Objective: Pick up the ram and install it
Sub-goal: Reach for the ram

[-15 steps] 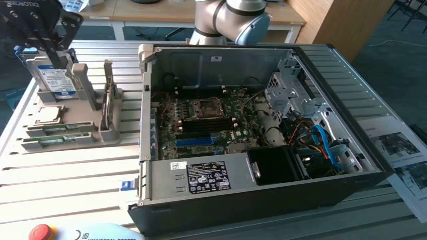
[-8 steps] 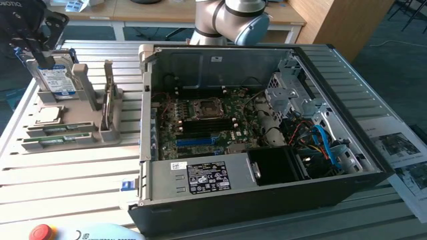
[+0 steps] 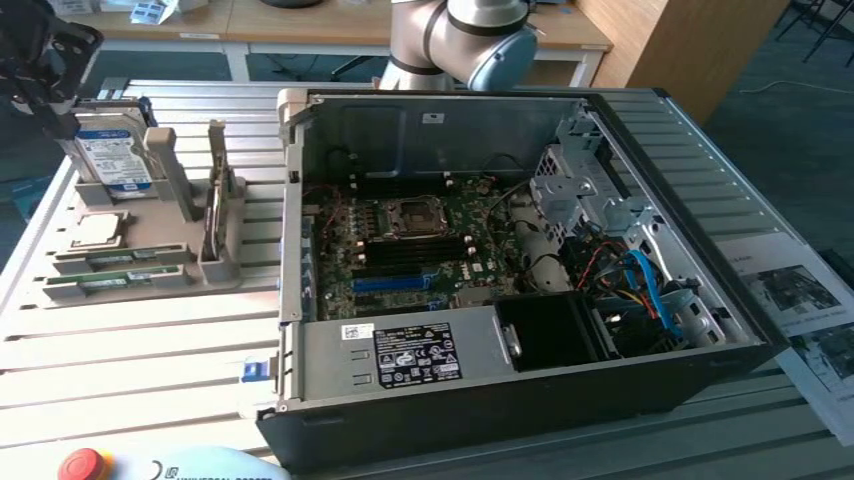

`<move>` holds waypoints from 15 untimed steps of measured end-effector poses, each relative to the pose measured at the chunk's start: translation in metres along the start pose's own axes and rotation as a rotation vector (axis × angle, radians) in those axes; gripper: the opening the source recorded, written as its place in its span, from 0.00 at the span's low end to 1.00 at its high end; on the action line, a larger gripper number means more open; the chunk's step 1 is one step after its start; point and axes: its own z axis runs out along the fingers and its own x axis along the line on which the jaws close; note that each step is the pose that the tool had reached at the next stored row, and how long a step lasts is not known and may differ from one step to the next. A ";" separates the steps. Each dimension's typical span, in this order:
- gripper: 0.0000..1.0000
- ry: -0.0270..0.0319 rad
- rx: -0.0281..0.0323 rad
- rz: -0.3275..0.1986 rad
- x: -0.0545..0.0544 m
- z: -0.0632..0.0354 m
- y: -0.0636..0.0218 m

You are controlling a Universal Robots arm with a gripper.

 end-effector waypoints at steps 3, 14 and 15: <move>0.11 0.0001 0.0001 0.000 0.006 -0.0001 -0.0005; 0.11 0.0001 0.0000 0.000 0.006 0.0000 0.0009; 0.11 0.0001 0.0000 0.000 0.006 0.0001 0.0019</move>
